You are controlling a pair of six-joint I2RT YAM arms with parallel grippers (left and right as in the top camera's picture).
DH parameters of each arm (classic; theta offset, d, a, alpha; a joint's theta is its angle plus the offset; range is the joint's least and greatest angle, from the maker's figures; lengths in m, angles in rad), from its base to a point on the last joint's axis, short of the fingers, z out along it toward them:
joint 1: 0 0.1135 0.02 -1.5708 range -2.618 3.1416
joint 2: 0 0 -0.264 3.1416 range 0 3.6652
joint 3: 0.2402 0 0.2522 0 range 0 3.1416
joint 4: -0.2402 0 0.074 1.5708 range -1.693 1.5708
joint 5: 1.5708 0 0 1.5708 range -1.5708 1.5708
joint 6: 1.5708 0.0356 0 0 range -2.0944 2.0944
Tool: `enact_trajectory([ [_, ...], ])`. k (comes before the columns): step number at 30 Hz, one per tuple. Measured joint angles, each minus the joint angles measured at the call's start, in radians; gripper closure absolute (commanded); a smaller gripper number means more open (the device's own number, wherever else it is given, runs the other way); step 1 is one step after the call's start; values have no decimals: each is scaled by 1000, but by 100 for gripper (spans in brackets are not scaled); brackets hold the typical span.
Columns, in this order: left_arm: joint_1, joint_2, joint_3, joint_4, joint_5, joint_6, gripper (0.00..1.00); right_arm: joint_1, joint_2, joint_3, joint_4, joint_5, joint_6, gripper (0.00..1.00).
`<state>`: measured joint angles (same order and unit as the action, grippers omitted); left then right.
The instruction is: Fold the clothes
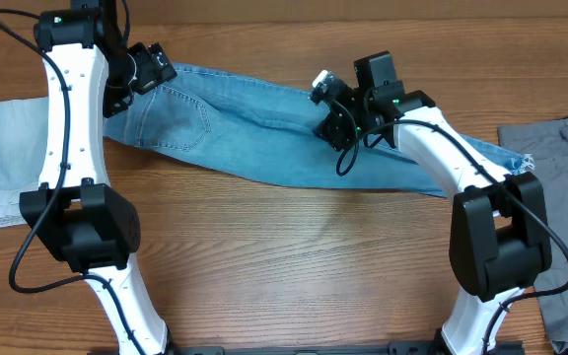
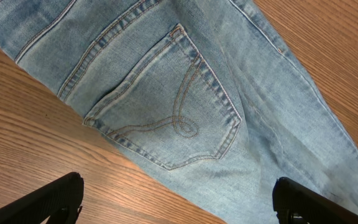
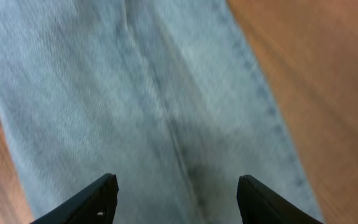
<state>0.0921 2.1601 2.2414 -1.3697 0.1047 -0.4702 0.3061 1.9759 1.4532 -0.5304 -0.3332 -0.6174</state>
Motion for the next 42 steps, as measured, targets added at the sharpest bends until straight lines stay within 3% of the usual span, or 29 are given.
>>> enact_trajectory([
  [9, 0, 0, 0, 0, 0, 0, 0, 14, 113, 0, 105, 50, -169, 32],
  [15, 0, 0, 0, 0, 0, 0, 0, 16, 128, 0, 95, 61, -195, 44],
  [19, 0, 0, 0, 0, 0, 0, 0, 17, 133, 0, 95, 59, -197, 59],
  [24, 0, 0, 0, 0, 0, 0, 0, 21, 148, 0, 99, 55, -199, 59],
  [26, 0, 0, 0, 0, 0, 0, 0, 22, 148, 0, 101, 54, -199, 66],
  [29, 0, 0, 0, 0, 0, 0, 0, 22, 148, 0, 108, 52, -200, 94],
  [30, 0, 0, 0, 0, 0, 0, 0, 22, 148, 0, 111, 51, -201, 96],
  [37, 0, 0, 0, 0, 0, 0, 0, 22, 148, 10, 225, 72, -144, 96],
  [42, 0, 0, 0, 0, 0, 0, 0, 21, 152, 73, 227, 191, -106, 96],
])
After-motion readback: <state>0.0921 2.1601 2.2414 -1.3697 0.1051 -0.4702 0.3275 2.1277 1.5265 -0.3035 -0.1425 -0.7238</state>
